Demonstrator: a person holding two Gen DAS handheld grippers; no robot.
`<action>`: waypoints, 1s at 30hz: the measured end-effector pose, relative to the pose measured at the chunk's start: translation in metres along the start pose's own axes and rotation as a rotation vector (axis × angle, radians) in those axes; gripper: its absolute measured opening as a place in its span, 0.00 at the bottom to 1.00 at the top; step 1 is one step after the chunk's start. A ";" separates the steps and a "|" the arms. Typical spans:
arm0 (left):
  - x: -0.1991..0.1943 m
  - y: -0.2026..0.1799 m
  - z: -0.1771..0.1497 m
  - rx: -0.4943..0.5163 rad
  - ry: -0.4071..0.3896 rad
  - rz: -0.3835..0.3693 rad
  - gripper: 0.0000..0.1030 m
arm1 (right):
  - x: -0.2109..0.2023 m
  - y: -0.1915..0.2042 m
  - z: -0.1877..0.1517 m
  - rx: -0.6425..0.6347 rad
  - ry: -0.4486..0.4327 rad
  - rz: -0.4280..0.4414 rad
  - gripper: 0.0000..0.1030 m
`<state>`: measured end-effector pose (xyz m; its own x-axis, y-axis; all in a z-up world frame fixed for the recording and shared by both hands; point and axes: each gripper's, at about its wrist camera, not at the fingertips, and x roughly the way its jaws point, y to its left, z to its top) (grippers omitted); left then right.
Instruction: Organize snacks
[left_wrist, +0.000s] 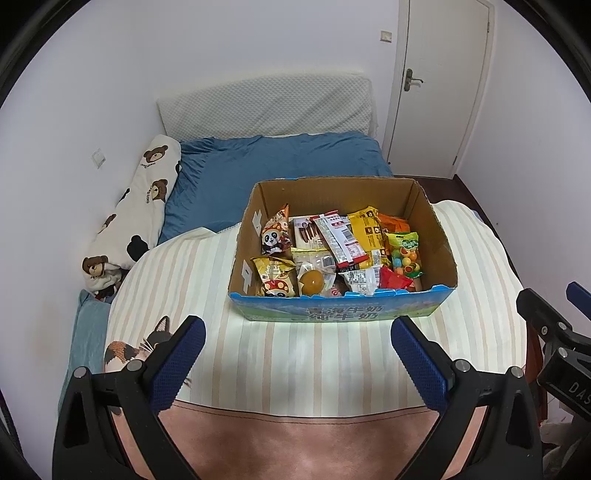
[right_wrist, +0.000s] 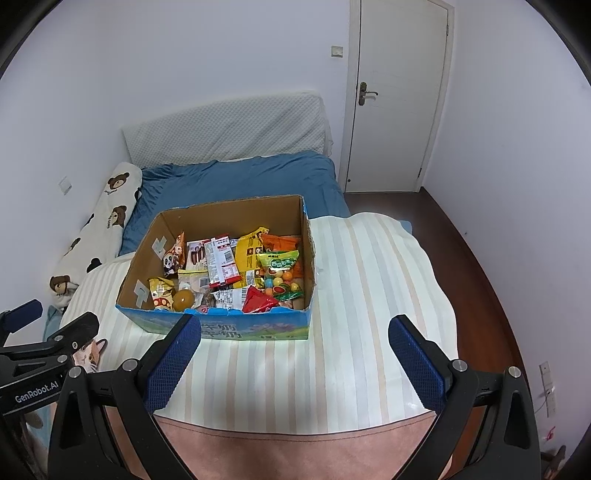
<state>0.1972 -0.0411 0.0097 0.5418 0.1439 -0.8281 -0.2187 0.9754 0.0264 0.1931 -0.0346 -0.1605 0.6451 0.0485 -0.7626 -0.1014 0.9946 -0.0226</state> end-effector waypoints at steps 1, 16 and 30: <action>0.000 0.000 0.000 -0.002 0.000 -0.002 1.00 | 0.000 0.000 0.000 0.000 0.002 0.003 1.00; -0.004 -0.002 0.003 -0.010 -0.006 -0.013 1.00 | -0.002 -0.001 0.000 0.009 0.006 0.031 1.00; -0.007 -0.003 0.006 -0.019 -0.013 -0.005 1.00 | -0.002 0.000 0.000 0.011 0.011 0.048 1.00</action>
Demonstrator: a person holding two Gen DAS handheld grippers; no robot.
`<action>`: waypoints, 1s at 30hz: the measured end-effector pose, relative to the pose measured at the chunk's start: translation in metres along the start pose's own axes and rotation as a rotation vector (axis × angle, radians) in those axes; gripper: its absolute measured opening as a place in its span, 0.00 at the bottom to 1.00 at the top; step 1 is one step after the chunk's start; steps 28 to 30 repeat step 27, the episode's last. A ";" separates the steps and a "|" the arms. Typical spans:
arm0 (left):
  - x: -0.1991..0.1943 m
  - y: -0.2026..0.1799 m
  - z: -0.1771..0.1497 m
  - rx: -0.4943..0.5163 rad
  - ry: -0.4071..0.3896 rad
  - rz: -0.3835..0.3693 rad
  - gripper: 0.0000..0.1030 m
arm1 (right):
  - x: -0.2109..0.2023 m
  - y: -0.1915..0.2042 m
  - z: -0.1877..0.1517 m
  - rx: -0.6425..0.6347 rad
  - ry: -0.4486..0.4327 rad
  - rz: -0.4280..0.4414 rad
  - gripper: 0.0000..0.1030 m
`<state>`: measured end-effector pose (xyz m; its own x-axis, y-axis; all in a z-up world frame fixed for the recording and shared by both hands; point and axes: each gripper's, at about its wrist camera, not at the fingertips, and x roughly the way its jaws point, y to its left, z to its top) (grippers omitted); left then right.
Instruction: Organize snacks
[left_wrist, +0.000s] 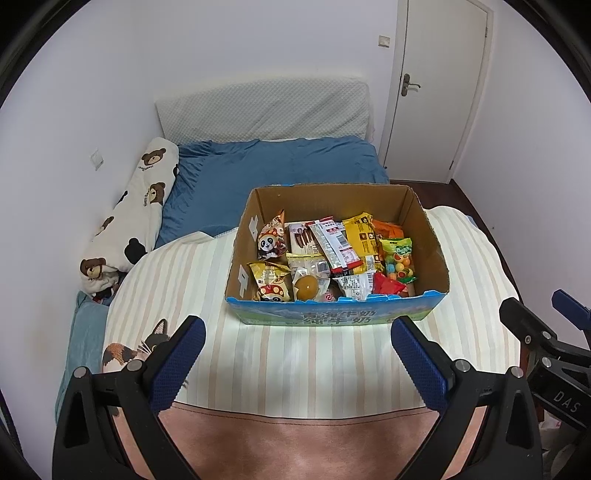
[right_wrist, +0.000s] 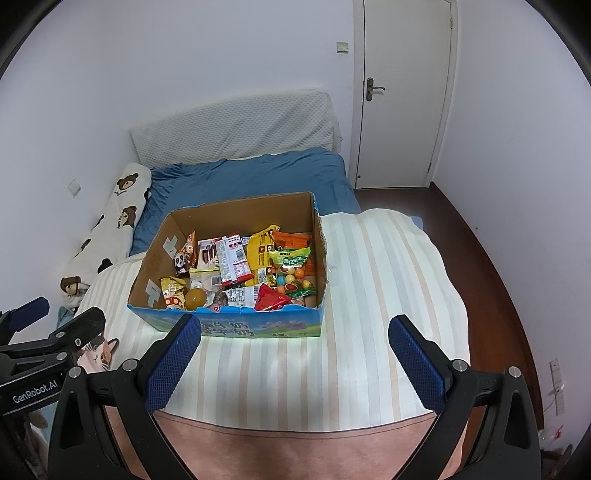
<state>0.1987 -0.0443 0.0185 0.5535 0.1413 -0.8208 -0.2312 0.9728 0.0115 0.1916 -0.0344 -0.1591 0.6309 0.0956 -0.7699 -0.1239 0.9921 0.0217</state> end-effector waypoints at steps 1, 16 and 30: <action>0.000 -0.001 0.000 -0.001 0.000 -0.001 1.00 | 0.000 0.000 0.000 0.000 0.000 -0.001 1.00; -0.005 -0.001 0.002 -0.006 -0.011 0.004 1.00 | -0.007 0.000 0.000 0.009 -0.017 0.006 1.00; -0.008 -0.002 0.002 -0.004 -0.018 0.009 1.00 | -0.007 0.000 -0.002 0.011 -0.011 0.007 1.00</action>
